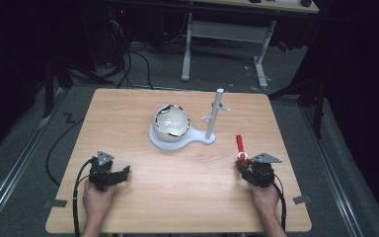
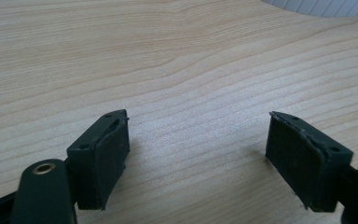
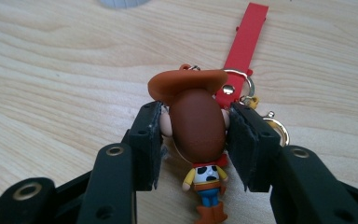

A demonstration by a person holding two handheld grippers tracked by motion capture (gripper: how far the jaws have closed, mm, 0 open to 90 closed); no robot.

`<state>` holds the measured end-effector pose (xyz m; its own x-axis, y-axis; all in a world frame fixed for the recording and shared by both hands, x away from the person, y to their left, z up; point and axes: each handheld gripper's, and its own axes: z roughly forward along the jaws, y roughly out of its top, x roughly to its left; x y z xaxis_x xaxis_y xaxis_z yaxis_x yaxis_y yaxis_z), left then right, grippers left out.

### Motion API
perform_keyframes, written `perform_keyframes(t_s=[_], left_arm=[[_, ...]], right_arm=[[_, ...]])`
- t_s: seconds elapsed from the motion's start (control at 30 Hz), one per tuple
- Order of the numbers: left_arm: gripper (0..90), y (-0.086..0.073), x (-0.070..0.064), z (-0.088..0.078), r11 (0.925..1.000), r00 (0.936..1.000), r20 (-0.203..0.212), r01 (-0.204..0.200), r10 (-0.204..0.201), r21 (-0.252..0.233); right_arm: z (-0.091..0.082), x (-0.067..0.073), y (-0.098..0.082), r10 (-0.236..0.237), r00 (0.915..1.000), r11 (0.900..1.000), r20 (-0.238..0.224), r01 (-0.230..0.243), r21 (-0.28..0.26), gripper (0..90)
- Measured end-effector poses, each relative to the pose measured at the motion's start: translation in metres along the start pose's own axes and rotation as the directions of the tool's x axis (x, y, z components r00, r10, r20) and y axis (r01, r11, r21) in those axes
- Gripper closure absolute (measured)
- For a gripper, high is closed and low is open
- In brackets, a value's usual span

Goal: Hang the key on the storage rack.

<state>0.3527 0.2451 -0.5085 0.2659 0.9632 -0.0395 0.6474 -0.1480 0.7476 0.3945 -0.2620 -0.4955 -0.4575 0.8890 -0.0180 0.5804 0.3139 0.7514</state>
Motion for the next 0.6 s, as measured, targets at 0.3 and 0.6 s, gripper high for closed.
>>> perform_keyframes(t_s=[0.3, 0.6], left_arm=[[21.9, 0.0, 0.0, 0.0, 1.0, 1.0, -0.003, -0.002, 0.002, 0.001], [21.9, 0.0, 0.0, 0.0, 1.0, 1.0, -0.003, -0.003, 0.003, 0.001]], right_arm=[[-0.019, -0.013, 0.002, 0.07, 0.9962, 0.996, -0.052, -0.073, -0.059, 56.9], [-0.04, -0.022, 0.013, 0.094, 0.9915, 0.987, -0.09, -0.104, -0.119, 57.1]])
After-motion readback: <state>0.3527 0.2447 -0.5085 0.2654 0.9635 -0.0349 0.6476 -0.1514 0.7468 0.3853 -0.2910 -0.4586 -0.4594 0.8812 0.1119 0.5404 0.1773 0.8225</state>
